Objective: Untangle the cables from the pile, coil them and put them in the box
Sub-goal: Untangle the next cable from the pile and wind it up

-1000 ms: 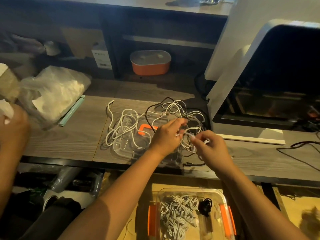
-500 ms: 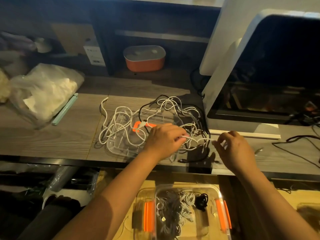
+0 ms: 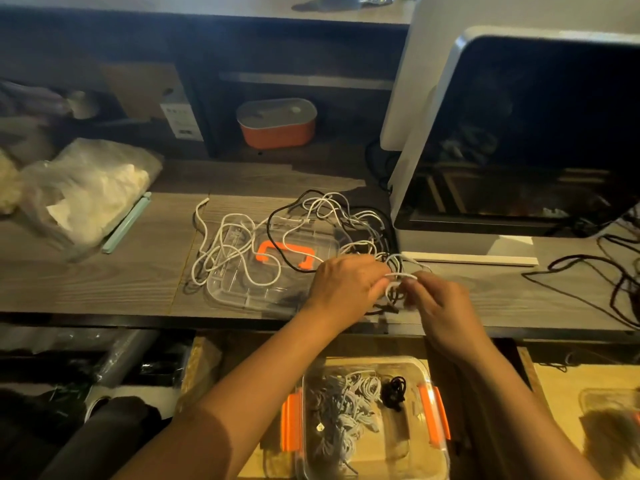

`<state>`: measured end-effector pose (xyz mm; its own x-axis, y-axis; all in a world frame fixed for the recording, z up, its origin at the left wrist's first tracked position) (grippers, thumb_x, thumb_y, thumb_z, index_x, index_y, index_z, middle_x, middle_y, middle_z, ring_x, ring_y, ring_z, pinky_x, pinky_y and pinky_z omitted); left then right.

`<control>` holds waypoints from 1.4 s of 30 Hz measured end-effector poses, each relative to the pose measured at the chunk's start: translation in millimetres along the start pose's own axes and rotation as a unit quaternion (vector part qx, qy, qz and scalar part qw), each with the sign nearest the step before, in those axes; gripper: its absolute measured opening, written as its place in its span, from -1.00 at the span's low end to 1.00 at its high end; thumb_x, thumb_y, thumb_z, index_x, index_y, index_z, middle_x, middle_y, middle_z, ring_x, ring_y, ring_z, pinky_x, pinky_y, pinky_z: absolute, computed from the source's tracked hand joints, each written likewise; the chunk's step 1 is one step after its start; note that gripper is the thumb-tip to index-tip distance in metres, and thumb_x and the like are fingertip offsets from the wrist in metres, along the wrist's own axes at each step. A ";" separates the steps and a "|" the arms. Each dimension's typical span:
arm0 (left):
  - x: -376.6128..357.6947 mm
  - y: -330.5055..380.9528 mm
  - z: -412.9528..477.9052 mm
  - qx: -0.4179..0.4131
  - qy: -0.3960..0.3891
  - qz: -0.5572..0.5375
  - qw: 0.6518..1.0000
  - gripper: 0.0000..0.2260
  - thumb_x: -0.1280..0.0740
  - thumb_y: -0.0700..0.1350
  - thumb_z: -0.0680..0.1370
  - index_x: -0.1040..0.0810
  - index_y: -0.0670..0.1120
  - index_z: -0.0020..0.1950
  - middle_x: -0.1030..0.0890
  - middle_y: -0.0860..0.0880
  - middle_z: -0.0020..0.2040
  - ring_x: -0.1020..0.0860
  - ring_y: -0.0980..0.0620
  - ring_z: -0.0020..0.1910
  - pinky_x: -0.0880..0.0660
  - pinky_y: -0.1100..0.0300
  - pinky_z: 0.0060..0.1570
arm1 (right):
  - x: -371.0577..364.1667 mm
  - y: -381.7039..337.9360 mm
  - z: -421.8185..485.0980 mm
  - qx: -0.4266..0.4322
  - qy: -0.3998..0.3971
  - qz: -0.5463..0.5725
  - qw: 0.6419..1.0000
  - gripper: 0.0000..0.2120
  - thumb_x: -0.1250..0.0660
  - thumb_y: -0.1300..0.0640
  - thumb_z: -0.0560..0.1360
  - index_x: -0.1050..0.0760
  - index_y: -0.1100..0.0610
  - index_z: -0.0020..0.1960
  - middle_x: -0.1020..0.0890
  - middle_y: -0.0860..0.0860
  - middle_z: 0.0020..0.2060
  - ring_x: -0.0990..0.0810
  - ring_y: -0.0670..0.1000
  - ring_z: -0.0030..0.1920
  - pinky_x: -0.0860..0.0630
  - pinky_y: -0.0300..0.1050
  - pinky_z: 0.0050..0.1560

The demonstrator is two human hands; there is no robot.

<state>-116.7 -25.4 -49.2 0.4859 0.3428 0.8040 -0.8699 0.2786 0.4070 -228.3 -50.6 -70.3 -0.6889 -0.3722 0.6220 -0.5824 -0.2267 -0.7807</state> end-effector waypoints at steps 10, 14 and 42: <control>-46.9 -6.3 -55.8 0.109 -0.411 -0.134 0.895 -0.89 -0.27 0.00 0.57 -0.48 0.01 0.05 -0.49 0.17 -0.27 -0.45 0.19 -0.30 -0.40 0.19 -0.27 | 19.8 17.8 -9.1 -0.035 0.044 -0.014 0.998 -0.81 -0.12 0.15 0.62 -0.51 0.05 -0.01 -0.58 0.03 -0.27 -0.58 0.03 -0.25 -0.55 0.11 -0.14; -40.4 -29.9 -74.0 0.120 -0.401 -0.013 0.908 -0.86 -0.25 0.00 0.58 -0.53 -0.03 -0.09 -0.44 0.11 -0.30 -0.43 0.10 -0.26 -0.32 0.18 -0.30 | 44.8 41.9 -6.2 -0.089 0.097 -0.048 0.990 -0.75 -0.10 0.13 0.63 -0.51 0.16 0.16 -0.54 -0.02 -0.23 -0.54 -0.01 -0.21 -0.48 -0.06 -0.19; -30.9 -40.2 -86.7 0.250 -0.272 -0.231 0.900 -0.78 -0.14 0.01 0.63 -0.58 0.11 -0.06 -0.55 0.08 -0.24 -0.51 0.07 -0.20 -0.45 0.08 -0.07 | 4.6 -16.3 -21.6 0.040 0.045 -0.062 0.996 -0.80 -0.15 0.10 0.61 -0.52 0.13 -0.06 -0.54 0.03 -0.36 -0.47 0.01 -0.36 -0.34 -0.09 -0.38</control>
<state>-89.4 30.5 -128.0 0.8111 -0.2343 0.5359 -0.5803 -0.2077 0.7875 -231.4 -29.1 -53.4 -0.6525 -0.2557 0.7133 -0.6307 -0.3386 -0.6983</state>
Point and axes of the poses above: each hand's wrist, its own z-axis towards the middle knuckle, its own x-axis out of the back of the hand, y = z × x, the point moved 9 cm from there along z, towards the middle knuckle
